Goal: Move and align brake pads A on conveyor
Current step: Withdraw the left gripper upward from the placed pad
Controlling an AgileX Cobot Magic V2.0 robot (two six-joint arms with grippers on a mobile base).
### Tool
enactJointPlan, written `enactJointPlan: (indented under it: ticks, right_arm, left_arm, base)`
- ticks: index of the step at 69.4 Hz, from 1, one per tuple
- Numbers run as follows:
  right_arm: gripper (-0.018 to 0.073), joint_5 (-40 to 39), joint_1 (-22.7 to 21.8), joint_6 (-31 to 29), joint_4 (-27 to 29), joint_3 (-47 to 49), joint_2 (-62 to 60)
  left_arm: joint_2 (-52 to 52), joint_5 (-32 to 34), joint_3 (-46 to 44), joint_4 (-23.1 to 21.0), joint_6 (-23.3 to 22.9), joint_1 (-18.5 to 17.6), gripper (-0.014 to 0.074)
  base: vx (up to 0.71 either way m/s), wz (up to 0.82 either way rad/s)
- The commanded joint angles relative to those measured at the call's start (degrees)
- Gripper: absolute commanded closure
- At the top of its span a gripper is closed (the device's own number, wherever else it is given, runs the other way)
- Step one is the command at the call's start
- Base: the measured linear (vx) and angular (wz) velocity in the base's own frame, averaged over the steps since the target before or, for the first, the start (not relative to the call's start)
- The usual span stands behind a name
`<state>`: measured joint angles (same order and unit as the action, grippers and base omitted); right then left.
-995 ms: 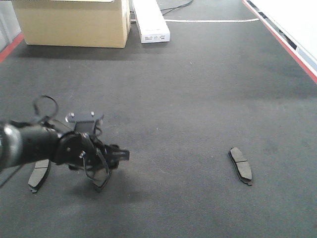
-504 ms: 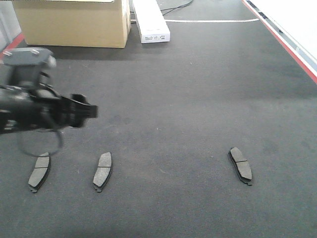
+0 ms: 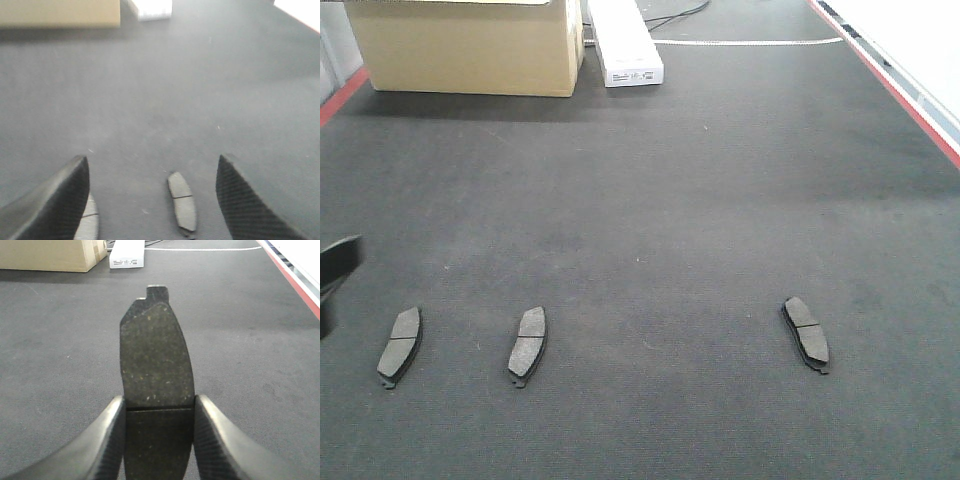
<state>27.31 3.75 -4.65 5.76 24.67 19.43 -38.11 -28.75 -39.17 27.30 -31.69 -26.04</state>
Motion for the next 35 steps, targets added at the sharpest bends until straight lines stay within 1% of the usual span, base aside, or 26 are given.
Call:
enactJointPlan:
  ticks: [1,7,17,26,35]
  right_arm:
    - [0.0564,-5.52,-0.26,-0.2,-0.05,1.8,0.63]
    - [0.0564,-5.52,-0.26,-0.2,-0.05,1.8,0.63]
    - [0.0564,-5.52,-0.26,-0.2,-0.05,1.8,0.63]
    - [0.0564,-5.52,-0.26,-0.2,-0.05,1.8,0.63]
    - [0.0564,-5.52,-0.26,-0.2,-0.05,1.8,0.63]
  left_arm:
    - [6.89,4.67,3.11,4.59,-0.23,-0.21,0.0073]
    - [13.03,4.61,6.65,6.6,-0.23,-0.21,0.0073]
    - [20.81,4.84,11.93,7.02,-0.23,-0.21,0.0073]
    - [23.7,5.03,14.76,7.02,-0.23,-0.21,0.0073]
    - [23.71,4.87,15.65,7.02,-0.23,-0.21,0.0073]
  base:
    - [0.0,0.0]
    - [0.0,0.0]
    - [0.0,0.0]
    - [0.0,0.0]
    - [0.0,0.0]
